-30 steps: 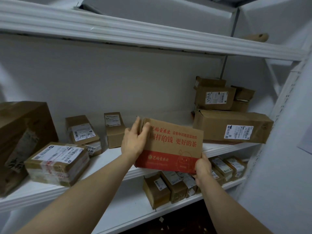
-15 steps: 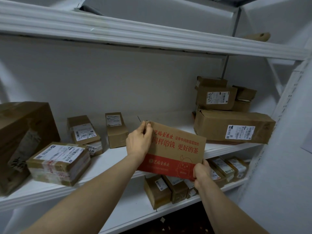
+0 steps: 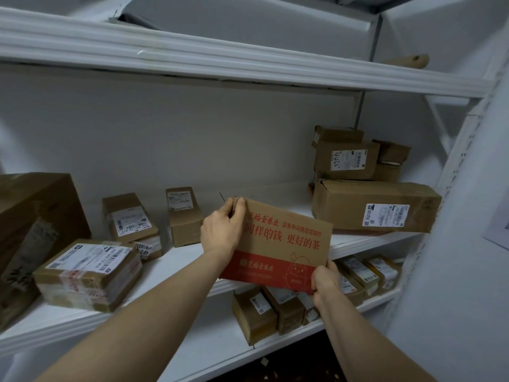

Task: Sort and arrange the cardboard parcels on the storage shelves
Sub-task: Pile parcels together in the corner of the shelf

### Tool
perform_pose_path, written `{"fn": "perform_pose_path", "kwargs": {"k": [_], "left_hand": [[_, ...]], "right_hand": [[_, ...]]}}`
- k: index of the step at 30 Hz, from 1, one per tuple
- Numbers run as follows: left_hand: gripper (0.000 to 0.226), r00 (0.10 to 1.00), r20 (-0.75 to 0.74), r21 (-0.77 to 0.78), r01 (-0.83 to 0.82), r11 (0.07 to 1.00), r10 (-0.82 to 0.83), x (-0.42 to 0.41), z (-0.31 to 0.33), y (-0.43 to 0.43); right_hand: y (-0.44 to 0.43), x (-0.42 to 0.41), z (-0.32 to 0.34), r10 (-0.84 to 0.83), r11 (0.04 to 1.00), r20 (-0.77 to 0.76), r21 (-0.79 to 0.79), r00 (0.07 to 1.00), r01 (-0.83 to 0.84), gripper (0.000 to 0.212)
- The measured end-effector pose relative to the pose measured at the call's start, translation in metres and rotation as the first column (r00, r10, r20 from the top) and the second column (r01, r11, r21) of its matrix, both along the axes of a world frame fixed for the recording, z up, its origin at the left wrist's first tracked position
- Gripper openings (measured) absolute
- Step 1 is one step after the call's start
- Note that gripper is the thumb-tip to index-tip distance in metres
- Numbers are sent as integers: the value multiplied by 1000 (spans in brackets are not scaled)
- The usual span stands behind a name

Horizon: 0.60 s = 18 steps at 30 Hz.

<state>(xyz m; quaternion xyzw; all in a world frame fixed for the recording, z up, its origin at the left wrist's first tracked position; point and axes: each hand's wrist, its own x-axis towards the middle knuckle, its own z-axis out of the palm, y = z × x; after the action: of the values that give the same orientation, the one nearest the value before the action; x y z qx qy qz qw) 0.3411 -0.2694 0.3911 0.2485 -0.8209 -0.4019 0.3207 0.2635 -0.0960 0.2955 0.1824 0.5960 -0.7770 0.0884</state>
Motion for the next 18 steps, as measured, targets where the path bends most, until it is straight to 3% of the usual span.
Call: {"fn": "perform_pose_path", "kwargs": {"k": [5, 12, 15, 18], "left_hand": [[42, 999, -45, 16, 32, 999, -31, -4, 2, -1], [48, 960, -178, 118, 238, 964, -215, -13, 3, -6], [55, 941, -215, 65, 282, 957, -262, -14, 6, -8], [46, 957, -165, 28, 247, 969, -240, -16, 3, -13]], "right_hand": [[0, 3, -1, -21, 1000, 12, -15, 1000, 21, 59], [-1, -1, 6, -79, 989, -33, -126, 996, 74, 63], [-5, -3, 11, -82, 992, -45, -97, 996, 78, 74], [-9, -5, 13, -74, 993, -61, -92, 995, 68, 75]]}}
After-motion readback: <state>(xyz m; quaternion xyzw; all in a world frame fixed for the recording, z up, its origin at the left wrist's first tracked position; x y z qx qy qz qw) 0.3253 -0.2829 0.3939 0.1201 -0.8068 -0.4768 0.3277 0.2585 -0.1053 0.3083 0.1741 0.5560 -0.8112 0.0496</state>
